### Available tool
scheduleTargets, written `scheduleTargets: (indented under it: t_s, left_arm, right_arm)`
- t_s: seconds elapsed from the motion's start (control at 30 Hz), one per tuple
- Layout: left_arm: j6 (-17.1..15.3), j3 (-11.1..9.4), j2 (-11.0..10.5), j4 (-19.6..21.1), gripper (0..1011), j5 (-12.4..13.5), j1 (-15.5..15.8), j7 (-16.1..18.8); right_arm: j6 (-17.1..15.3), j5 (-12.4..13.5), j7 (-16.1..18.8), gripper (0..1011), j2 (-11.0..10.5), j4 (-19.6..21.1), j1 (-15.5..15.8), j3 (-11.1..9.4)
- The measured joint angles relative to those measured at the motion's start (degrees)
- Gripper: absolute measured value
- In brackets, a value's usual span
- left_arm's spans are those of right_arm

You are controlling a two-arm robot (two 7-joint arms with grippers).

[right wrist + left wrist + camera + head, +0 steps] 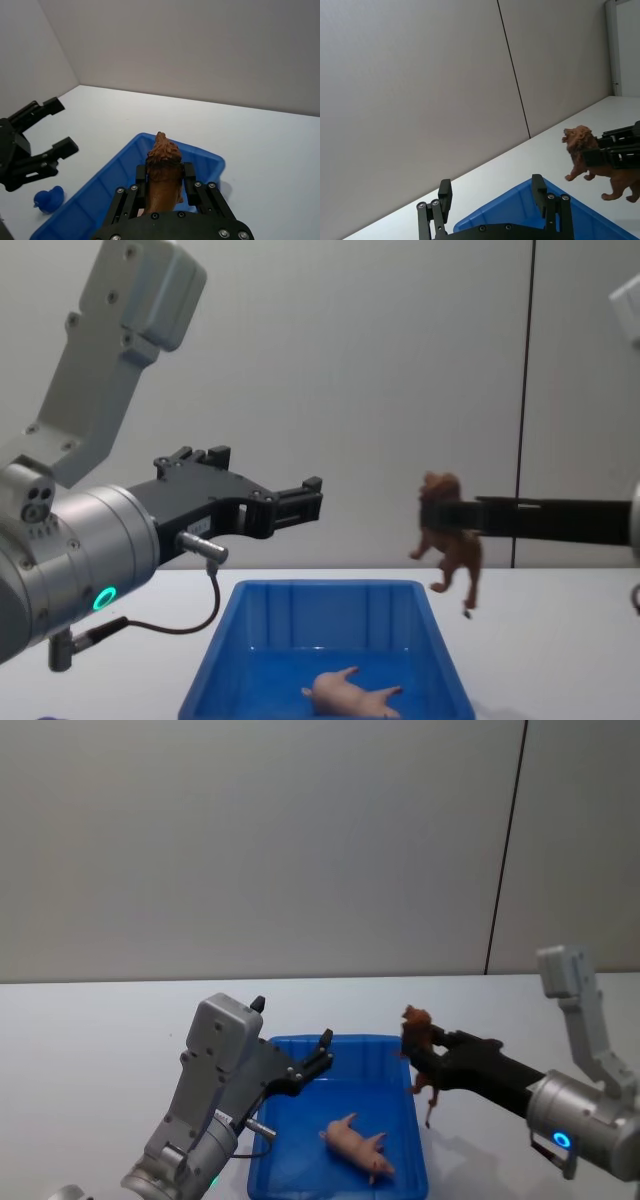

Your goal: Pick up the two dolls from the table and place them into the box.

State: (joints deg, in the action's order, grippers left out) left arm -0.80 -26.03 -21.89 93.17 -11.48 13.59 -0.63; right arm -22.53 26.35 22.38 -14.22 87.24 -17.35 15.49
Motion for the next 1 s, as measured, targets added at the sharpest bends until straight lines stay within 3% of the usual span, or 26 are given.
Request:
scheduleTargets:
  t_s: [0.27,0.33,0.47,0.67,0.87,1.0]
  left_arm:
    - [0.0,0.0,0.0,0.0,1002,0.0,0.0,0.0]
    - [0.0,0.0,0.0,0.0,1002,0.0,0.0,0.0]
    - [0.0,0.0,0.0,0.01,1002,0.0,0.0,0.0]
    - [0.0,0.0,0.0,0.01,1002,0.0,0.0,0.0]
    - [0.0,0.0,0.0,0.0,1002,0.0,0.0,0.0]
    - [0.0,0.0,0.0,0.0,1002,0.0,0.0,0.0]
  right_arm:
    - [-1.34,-0.57,1.36,433,2.49,-2.47,-2.37,1.86]
    - [-1.54,-0.83,1.53,537,2.92,-3.07,-2.76,2.26]
    - [-1.75,-1.4,1.89,617,3.7,-4.28,-3.44,2.95]
    - [-1.47,-2.31,2.22,852,4.23,-5.51,-4.07,3.55]
    - [-0.05,-2.96,2.32,989,3.31,-5.49,-3.69,3.16]
    - [0.91,-3.0,2.31,1001,2.17,-4.71,-2.91,2.48]
